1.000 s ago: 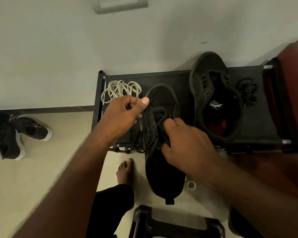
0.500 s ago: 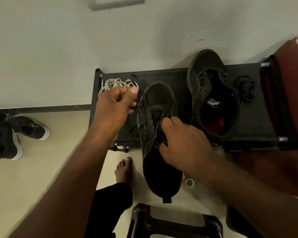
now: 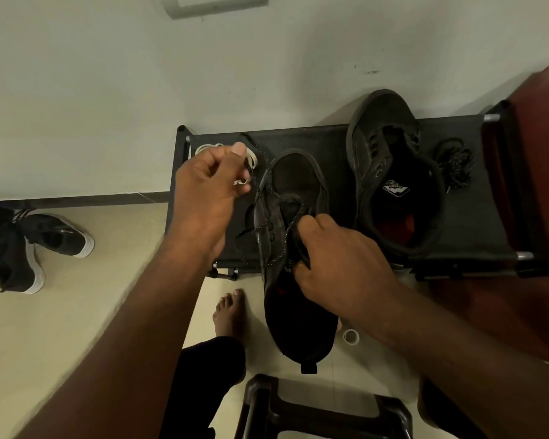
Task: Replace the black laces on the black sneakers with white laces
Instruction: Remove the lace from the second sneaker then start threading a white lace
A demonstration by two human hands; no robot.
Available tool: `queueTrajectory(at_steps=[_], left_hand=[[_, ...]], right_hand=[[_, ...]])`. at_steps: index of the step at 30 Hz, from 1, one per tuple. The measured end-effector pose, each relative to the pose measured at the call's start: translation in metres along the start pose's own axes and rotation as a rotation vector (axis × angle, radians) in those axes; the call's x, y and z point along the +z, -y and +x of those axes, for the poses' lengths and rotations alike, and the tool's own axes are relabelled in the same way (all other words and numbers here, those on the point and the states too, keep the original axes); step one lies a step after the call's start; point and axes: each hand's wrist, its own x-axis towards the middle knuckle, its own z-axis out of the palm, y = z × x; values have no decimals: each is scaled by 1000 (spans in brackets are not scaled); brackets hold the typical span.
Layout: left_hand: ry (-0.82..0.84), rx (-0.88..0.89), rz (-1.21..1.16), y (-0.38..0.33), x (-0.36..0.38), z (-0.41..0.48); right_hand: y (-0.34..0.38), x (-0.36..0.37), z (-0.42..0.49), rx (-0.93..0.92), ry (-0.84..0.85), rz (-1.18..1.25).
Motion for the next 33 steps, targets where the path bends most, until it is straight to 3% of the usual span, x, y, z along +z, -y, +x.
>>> queueTrajectory(at_steps=[2, 5, 10, 12, 16, 18, 22, 25, 27, 31, 33], left_hand=[[26, -31, 147, 3, -2, -1], [209, -130, 453, 11, 1, -7], [290, -18, 652, 12, 0, -8], [247, 59, 537, 11, 3, -9], [11, 28, -58, 0, 0, -2], [39, -16, 21, 3, -2, -1], [213, -47, 524, 17, -1, -7], [242, -9, 591, 18, -1, -6], [196, 49, 495, 15, 2, -7], [-75, 61, -29, 0, 1, -3], [-50, -34, 24, 1, -2, -3]], right_hand=[[0, 1, 0, 3, 7, -10], [-1, 1, 0, 8, -12, -18], [-1, 2, 1, 5, -19, -21], [-1, 2, 1, 4, -17, -14], [-1, 3, -1, -1, -24, -10], [-1, 3, 1, -5, -28, -7], [-1, 4, 2, 1, -28, 4], [0, 3, 2, 1, -31, -2], [-1, 2, 2, 1, -19, 0], [-1, 2, 1, -2, -17, 5], [-1, 3, 0, -4, -18, 4]])
